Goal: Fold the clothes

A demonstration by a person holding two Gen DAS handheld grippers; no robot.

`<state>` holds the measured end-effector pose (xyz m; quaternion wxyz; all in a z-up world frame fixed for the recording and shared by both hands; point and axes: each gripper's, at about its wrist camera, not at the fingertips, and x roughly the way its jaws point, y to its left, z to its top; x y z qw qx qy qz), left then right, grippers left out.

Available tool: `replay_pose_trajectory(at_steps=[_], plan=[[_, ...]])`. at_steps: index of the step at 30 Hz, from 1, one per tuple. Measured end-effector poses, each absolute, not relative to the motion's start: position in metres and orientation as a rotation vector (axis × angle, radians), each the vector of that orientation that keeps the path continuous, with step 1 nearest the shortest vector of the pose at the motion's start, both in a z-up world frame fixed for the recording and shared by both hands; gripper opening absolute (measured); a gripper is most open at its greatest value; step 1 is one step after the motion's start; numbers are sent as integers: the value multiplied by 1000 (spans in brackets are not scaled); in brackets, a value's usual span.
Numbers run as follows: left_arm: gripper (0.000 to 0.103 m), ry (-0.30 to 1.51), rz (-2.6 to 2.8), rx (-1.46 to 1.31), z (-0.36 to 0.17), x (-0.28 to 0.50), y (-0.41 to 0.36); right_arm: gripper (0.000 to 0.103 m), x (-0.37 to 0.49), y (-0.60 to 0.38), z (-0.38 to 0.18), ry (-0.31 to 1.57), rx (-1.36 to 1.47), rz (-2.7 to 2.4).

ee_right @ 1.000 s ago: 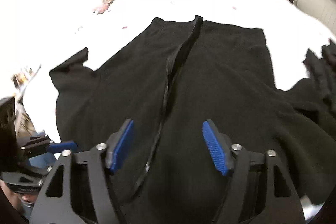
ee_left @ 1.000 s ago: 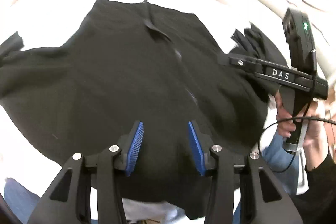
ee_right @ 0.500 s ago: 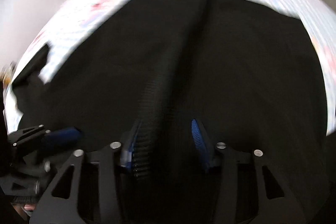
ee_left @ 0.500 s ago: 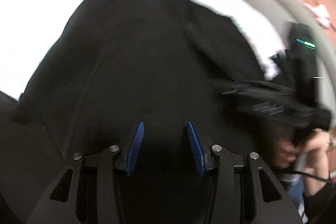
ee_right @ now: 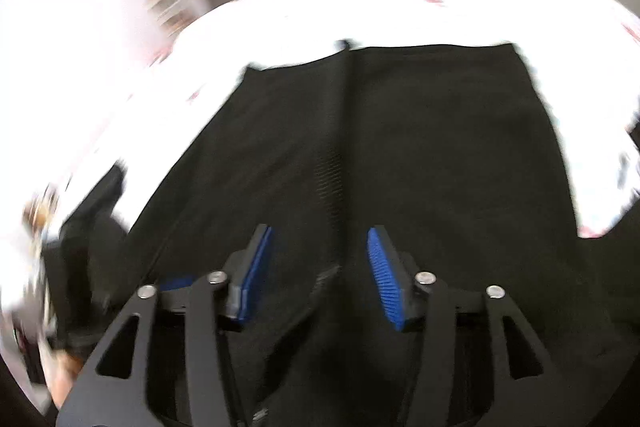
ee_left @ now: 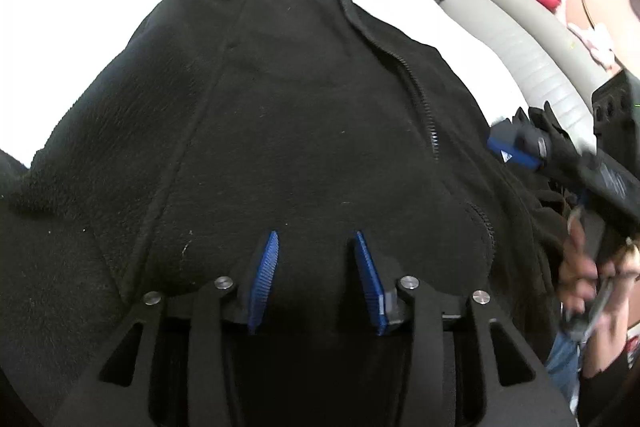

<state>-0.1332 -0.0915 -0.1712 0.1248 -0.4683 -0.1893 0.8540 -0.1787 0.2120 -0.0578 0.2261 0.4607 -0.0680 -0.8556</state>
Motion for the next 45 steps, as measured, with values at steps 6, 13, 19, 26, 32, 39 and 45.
replay_pose_trajectory(at_steps=[6,13,19,26,32,39,45], plan=[[46,-559,2485,-1372,-177,-137,-90,55,-136,188,-92,54,1403,-2335],[52,-475,2507,-1394,-173,-145,-75,63,-134,218,-74,125,1432,-2547],[54,-372,2583,-1366,-115,-193,-86,63,-197,218,-45,-70,1324,-2341],[54,-274,2571,-1541,-154,-275,-95,55,-237,156,-92,107,1431,-2179],[43,-266,2579,-1614,-148,-279,-121,39,-270,209,-104,87,1537,-2211],[49,-233,2530,-1410,-118,-333,-103,55,-300,185,-53,137,1283,-2253],[50,-172,2539,-1572,-156,-357,-127,44,-354,184,-111,54,1505,-2157]])
